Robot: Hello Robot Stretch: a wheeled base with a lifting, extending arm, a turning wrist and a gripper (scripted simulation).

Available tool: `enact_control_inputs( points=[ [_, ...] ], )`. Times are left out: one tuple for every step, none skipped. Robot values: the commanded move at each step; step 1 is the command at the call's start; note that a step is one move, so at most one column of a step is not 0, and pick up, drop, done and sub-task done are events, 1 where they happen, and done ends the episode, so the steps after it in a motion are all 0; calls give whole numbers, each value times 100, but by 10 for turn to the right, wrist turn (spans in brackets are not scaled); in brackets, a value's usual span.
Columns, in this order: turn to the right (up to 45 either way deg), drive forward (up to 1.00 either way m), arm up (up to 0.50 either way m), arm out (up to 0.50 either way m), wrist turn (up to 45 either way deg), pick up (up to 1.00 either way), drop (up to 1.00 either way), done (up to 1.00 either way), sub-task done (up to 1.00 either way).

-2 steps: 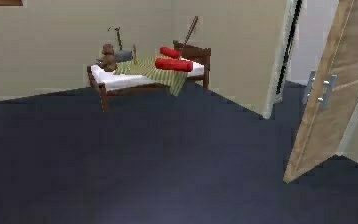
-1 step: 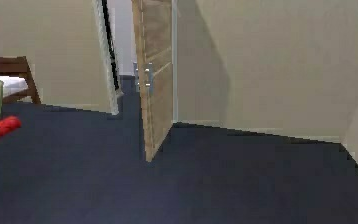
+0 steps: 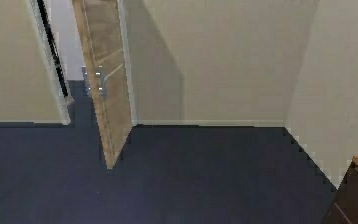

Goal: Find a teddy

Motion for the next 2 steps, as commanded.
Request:
enact_control_inputs(
  points=[
    [0,30,0,0,0,0,0,0,0],
    [-450,0,0,0,0,0,0,0,0]
  ],
)
